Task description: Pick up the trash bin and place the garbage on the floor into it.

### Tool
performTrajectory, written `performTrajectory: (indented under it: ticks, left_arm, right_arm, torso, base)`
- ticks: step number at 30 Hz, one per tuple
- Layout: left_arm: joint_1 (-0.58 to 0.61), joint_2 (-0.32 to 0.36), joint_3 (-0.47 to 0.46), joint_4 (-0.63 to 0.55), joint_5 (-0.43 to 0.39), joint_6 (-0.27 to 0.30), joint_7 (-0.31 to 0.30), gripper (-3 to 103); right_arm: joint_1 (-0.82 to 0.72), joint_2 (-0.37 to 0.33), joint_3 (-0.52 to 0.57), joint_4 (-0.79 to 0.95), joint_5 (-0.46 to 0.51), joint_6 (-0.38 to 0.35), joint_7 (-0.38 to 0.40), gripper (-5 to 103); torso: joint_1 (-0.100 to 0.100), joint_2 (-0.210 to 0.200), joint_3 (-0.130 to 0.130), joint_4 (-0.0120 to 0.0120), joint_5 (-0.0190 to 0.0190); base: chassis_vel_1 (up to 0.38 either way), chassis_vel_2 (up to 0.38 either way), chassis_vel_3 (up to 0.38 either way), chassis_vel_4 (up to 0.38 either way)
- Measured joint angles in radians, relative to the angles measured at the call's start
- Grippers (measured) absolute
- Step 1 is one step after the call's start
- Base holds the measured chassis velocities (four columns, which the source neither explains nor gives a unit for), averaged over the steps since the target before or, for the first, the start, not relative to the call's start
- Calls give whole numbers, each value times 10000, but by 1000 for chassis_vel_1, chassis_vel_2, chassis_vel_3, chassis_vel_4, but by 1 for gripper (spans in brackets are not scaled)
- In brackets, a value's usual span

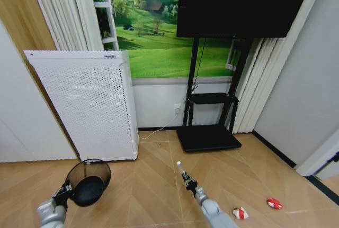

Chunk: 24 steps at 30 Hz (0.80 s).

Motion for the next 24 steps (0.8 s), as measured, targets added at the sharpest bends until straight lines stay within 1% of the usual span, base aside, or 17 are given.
performTrajectory:
  ticks: [1, 5, 6, 7, 8, 9, 10, 11, 12, 13, 14, 15, 16, 18, 19, 21, 24]
  left_arm:
    - [0, 0, 0, 0, 0, 0, 0, 6]
    - [-2096, -331, 1608, 1180, 473, -110, 67, 6]
    - [-2096, -331, 1608, 1180, 473, -110, 67, 6]
    - [-2483, -450, 1926, 1484, 628, -157, 114, 6]
    - [-2768, -567, 2152, 1726, 762, -200, 154, 6]
    - [-3122, -773, 2504, 2033, 915, -246, 222, 6]
    - [-3321, -977, 2712, 2214, 1042, -262, 231, 6]
    - [-3321, -977, 2712, 2214, 1042, -262, 231, 6]
    - [-3472, -1221, 2877, 2378, 1194, -267, 249, 6]
    - [-3658, -1604, 3020, 2638, 1439, -275, 285, 6]
    - [-3658, -1604, 3020, 2638, 1439, -275, 285, 6]
    - [-3827, -1949, 3044, 2924, 1752, -333, 294, 6]
    - [-3827, -1949, 3044, 2924, 1752, -333, 294, 6]
    - [-4065, -2502, 3033, 3423, 2286, -467, 336, 6]
    - [-4065, -2502, 3033, 3423, 2286, -467, 336, 6]
    - [-4225, -2824, 3001, 3855, 2543, -509, 374, 6]
    - [-4341, -2998, 2941, 4282, 2762, -569, 439, 6]
  right_arm:
    - [0, 0, 0, 0, 0, 0, 0, 23]
    - [-532, -856, -500, 2316, 1047, -209, -470, 23]
    - [-532, -856, -500, 2316, 1047, -209, -470, 23]
    - [-702, -1097, -600, 2832, 1169, -224, -544, 23]
    - [-909, -1377, -719, 3352, 1279, -242, -596, 23]
    - [-1182, -1684, -859, 3952, 1359, -258, -627, 23]
    - [-1344, -1823, -961, 4291, 1365, -261, -635, 23]
    - [-1344, -1823, -961, 4291, 1365, -261, -635, 23]
    - [-1476, -1895, -1077, 4534, 1360, -262, -637, 23]
    - [-1596, -1902, -1289, 4784, 1333, -269, -638, 23]
    - [-1596, -1902, -1289, 4784, 1333, -269, -638, 23]
    - [-1651, -1827, -1497, 4964, 1260, -291, -635, 23]
    - [-1651, -1827, -1497, 4964, 1260, -291, -635, 23]
    - [-1658, -1435, -1995, 5156, 1133, -373, -602, 23]
    - [-1658, -1435, -1995, 5156, 1133, -373, -602, 23]
    - [-1542, -930, -2492, 5200, 1069, -491, -541, 23]
    - [-1346, -613, -2817, 5244, 1076, -614, -463, 23]
  torso:
    - [0, 0, 0, 0, 0]
    - [0, 0, -2, -6, 7]
    - [0, 0, -2, -6, 7]
    - [0, 0, -2, -10, 3]
    - [1, 0, -1, -6, -2]
    - [0, 0, -2, -10, -1]
    - [0, 1, -2, -11, 3]
    - [0, 1, -2, -11, 3]
    - [0, 1, -3, -10, 3]
    - [0, 0, -2, -9, 0]
    - [0, 0, -2, -9, 0]
    - [-1, 0, -2, -8, 2]
    - [-1, 0, -2, -8, 2]
    - [0, 0, -3, -3, 2]
    - [0, 0, -3, -3, 2]
    - [0, 0, -3, -3, 6]
    - [0, 0, -2, -1, 1]
  base:
    - [0, 0, 0, 0]
    - [0, 0, 0, 0]
    - [0, 0, 0, 0]
    - [0, 0, 0, 0]
    - [0, 0, 0, 0]
    - [0, 0, 0, 0]
    - [0, 0, 0, 0]
    - [0, 0, 0, 0]
    - [0, 0, 0, 0]
    - [0, 0, 0, 0]
    - [0, 0, 0, 0]
    - [0, 0, 0, 0]
    - [0, 0, 0, 0]
    - [0, 0, 0, 0]
    - [0, 0, 0, 0]
    - [0, 0, 0, 0]
    - [0, 0, 0, 0]
